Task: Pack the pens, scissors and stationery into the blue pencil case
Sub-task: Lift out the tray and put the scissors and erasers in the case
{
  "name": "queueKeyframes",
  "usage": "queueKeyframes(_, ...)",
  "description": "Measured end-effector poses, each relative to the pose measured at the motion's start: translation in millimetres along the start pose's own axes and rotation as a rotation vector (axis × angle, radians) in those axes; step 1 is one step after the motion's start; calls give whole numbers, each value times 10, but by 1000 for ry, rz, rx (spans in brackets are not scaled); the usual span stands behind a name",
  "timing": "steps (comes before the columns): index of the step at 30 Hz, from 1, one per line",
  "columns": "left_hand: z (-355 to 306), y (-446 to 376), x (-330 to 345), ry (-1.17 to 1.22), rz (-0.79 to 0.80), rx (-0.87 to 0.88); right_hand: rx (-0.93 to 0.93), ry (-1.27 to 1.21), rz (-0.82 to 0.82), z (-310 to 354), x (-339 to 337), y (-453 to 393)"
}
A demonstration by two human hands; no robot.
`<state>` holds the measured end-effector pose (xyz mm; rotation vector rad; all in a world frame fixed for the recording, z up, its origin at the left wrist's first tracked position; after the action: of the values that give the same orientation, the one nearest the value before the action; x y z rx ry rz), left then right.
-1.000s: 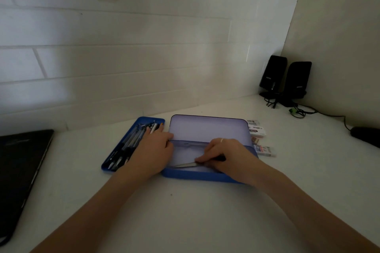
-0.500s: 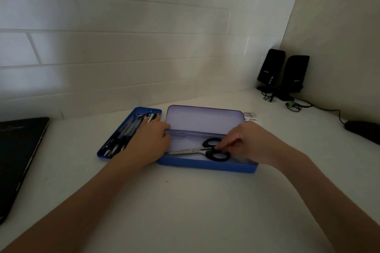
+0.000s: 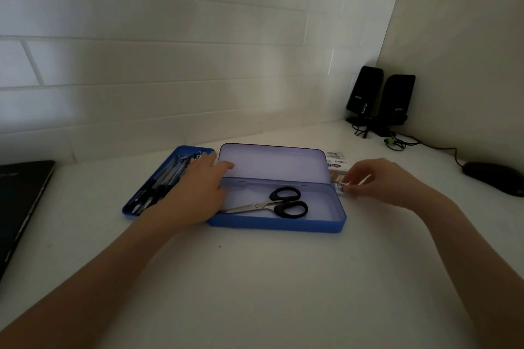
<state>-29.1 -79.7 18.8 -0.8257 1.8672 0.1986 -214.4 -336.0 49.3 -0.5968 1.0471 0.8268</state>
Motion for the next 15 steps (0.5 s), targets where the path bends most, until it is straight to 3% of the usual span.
queueKeyframes(10, -52, 23, 17, 28, 40, 65, 102, 36, 88, 169, 99, 12)
queueKeyframes(15, -72, 30, 8, 16, 57, 51, 78, -207, -102, 169, -19, 35)
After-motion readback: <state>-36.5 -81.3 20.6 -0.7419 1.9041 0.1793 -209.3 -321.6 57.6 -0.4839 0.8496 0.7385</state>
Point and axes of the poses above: each hand's wrist, its own y-axis away from the middle knuckle, its own x-axis out of the palm, z = x × y, the point moved 2 cm from there along -y, towards the middle knuckle, and after that the axes turned 3 degrees about y, right-handed, at the moved point
